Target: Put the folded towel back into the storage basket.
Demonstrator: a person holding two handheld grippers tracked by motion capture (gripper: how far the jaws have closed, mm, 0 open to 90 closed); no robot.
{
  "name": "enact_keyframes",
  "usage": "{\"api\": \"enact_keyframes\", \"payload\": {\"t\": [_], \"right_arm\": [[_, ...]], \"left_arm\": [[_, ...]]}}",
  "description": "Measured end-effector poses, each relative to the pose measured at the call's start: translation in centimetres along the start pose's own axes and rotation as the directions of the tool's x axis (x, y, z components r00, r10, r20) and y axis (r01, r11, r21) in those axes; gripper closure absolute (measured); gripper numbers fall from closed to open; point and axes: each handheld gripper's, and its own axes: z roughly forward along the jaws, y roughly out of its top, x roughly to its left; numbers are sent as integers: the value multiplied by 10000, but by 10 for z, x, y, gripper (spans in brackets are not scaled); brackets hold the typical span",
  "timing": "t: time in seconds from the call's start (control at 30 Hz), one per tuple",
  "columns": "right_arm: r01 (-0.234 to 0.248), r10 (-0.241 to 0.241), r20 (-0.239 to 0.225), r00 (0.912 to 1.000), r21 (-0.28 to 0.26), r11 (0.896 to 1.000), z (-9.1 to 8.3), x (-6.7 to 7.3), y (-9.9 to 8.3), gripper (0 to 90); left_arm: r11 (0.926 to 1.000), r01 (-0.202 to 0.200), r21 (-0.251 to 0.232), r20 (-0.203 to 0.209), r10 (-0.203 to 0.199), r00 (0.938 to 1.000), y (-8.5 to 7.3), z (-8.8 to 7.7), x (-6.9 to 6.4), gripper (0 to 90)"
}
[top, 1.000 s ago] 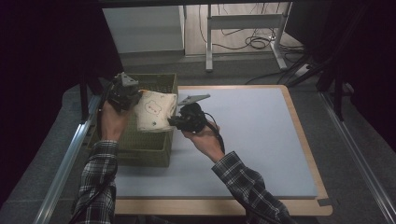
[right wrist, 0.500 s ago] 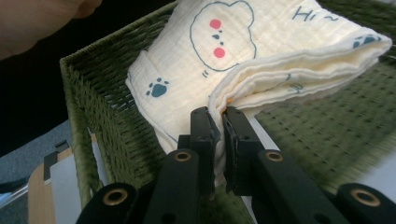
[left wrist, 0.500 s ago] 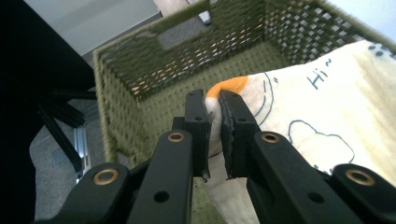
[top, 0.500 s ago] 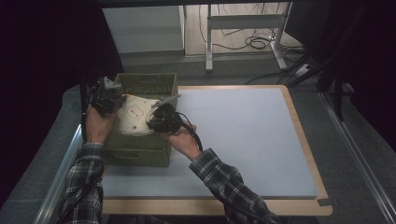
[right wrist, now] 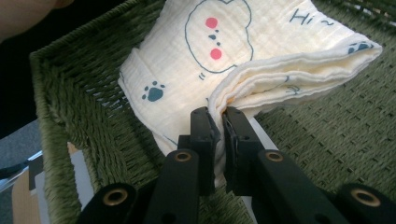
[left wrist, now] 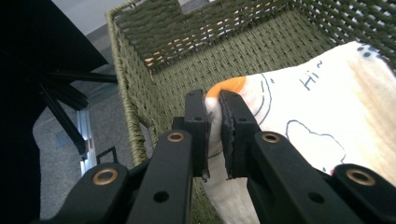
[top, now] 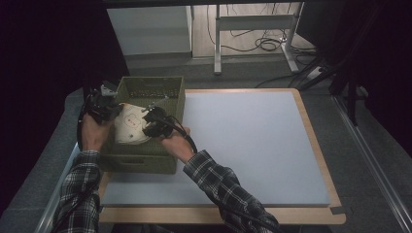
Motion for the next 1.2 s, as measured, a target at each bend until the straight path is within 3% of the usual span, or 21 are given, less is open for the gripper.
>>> {"api": "enact_keyframes", "payload": {"t": [0.17,0.33,0.57,0.63,0.8,1.07,1.2], "right_arm": [[-174,170,68,9998,630,9979,7,-4,7,831],[74,-120,382,9992,1195,9928,14,-2,12,829],[39,-180,756,9970,1821,9833,21,-1,14,803],[-92,-64,865,9962,1791,9838,21,-2,15,727],[-15,-190,1236,9921,1639,9865,17,-5,15,687],[304,-418,1130,9927,1012,9944,5,-17,11,599],[617,-691,1108,9914,693,9957,-2,-19,5,546]], "left_arm": [[9992,-234,319,143,230,9996,7,18,-4,819],[9955,-548,766,244,531,9983,11,33,-9,817],[9890,-498,1390,776,393,9962,8,48,-11,783],[9857,-507,1607,717,396,9966,6,53,-12,726],[9855,-201,1687,722,80,9974,3,57,-12,649],[9921,282,1223,675,-367,9970,3,47,-12,512],[9936,603,952,847,-684,9941,4,41,-16,430]]}}
